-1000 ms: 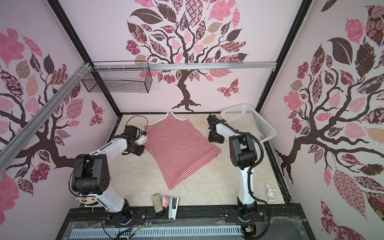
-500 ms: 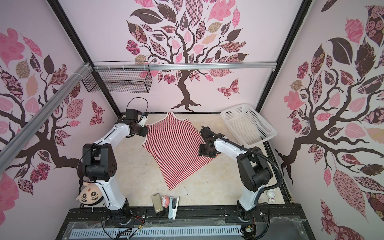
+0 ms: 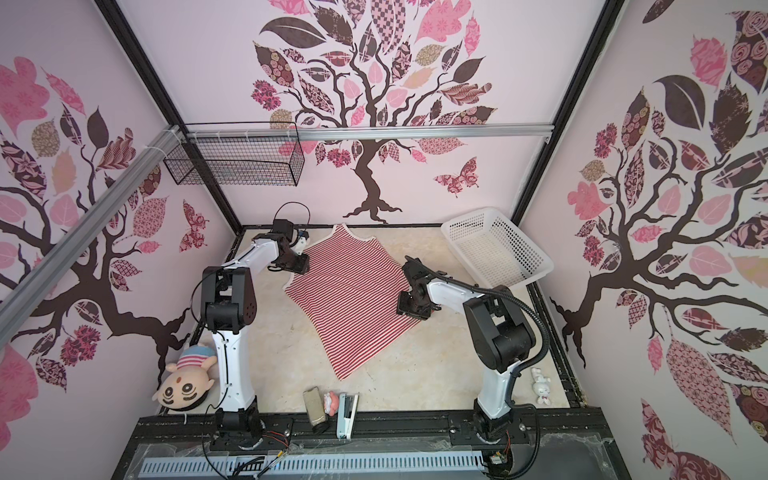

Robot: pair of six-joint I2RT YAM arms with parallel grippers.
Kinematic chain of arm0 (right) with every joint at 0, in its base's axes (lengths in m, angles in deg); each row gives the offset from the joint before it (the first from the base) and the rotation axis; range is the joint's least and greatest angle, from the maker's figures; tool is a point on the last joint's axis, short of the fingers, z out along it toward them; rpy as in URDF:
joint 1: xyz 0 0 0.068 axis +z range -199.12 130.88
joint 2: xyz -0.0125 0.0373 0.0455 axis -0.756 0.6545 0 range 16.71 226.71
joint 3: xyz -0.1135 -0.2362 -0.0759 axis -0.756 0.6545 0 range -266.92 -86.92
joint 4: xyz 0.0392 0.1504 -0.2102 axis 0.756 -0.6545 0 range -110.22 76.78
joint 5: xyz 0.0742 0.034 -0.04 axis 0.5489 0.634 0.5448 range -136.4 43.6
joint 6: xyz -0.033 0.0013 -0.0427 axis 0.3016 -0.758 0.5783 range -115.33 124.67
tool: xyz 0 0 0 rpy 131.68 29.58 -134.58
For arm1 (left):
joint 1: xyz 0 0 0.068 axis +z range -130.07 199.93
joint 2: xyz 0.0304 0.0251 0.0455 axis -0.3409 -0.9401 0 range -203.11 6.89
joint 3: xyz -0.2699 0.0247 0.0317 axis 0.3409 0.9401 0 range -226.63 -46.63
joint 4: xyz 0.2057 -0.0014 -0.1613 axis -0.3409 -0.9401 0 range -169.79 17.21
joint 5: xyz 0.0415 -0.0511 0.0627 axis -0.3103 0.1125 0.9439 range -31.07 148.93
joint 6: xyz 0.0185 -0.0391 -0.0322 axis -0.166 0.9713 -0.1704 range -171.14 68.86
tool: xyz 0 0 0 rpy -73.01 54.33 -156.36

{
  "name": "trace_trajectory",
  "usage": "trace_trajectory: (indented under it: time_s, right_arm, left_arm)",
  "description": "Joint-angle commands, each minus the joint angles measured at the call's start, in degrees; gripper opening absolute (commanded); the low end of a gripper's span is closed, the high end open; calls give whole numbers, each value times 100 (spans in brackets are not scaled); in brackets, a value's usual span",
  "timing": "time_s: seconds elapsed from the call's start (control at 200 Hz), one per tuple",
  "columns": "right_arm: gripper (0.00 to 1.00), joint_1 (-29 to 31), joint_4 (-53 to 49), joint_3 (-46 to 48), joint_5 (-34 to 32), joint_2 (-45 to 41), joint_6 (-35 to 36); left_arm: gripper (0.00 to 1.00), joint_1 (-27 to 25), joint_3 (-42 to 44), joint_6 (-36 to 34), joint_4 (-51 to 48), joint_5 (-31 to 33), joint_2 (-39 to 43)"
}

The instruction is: Fold and stack the tank tops

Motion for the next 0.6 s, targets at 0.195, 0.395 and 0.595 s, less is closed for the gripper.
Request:
trace_trajectory:
  time_s: [0.195,0.395,0.595]
  right_arm:
    - [58,-749,-553,-472,-446,597,391]
    - [59,-810,-1032,-1435,-949,1153,689]
    - [59,-874,-1500,-2678,-1536,1953,760]
  left_arm:
    - [45,-22,1141,-420,-75,655,511]
    - [45,-22,2301,-512,56,670,1301]
    - [45,-202,3654,-450,163,439,2494]
